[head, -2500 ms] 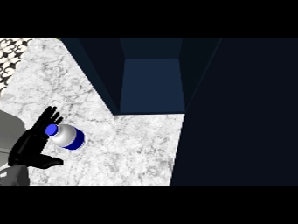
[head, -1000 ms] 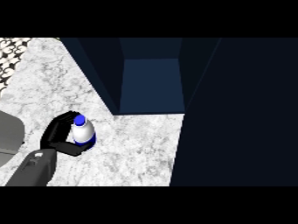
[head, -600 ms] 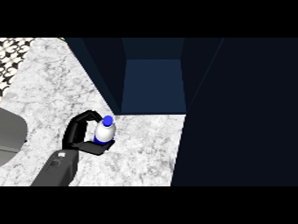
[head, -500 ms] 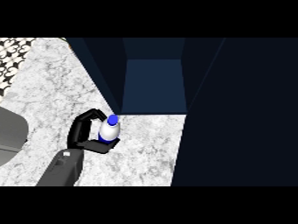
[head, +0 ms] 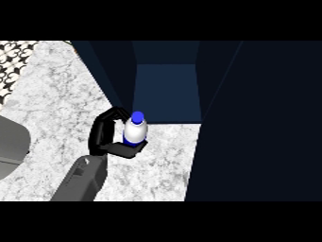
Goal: Pick up the bottled water, place it into the cabinet and close the cabinet
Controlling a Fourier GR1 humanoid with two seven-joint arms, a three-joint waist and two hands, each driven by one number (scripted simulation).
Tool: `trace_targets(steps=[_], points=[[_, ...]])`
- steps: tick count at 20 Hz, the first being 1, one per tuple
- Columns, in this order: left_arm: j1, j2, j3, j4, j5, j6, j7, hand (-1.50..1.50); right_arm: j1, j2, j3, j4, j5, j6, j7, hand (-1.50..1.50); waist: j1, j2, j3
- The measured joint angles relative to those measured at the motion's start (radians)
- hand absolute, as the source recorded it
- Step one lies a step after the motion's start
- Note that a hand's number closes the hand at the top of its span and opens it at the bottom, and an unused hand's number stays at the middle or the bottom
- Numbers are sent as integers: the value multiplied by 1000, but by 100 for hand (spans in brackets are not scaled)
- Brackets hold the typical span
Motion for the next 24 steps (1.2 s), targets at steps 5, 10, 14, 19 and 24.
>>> trace_targets(steps=[5,10,14,19,24], points=[[0,-4,-135,-136,102,107,105,150,12,-2,6,3,-2,-5,-17,-150,-1,1,0],[-55,-7,-222,-233,159,224,228,150,13,-5,10,3,-1,-12,-19,-150,-3,2,0],[-109,-7,-261,-279,152,322,313,150,33,-20,-2,-2,-6,-6,-36,-150,-3,3,0],[-229,-8,-267,-197,173,397,363,150,59,-34,-6,-10,-17,0,-66,-150,-12,5,0],[-314,-9,-282,-90,232,448,360,150,74,-37,2,-12,-29,3,-76,-150,-15,6,0]])
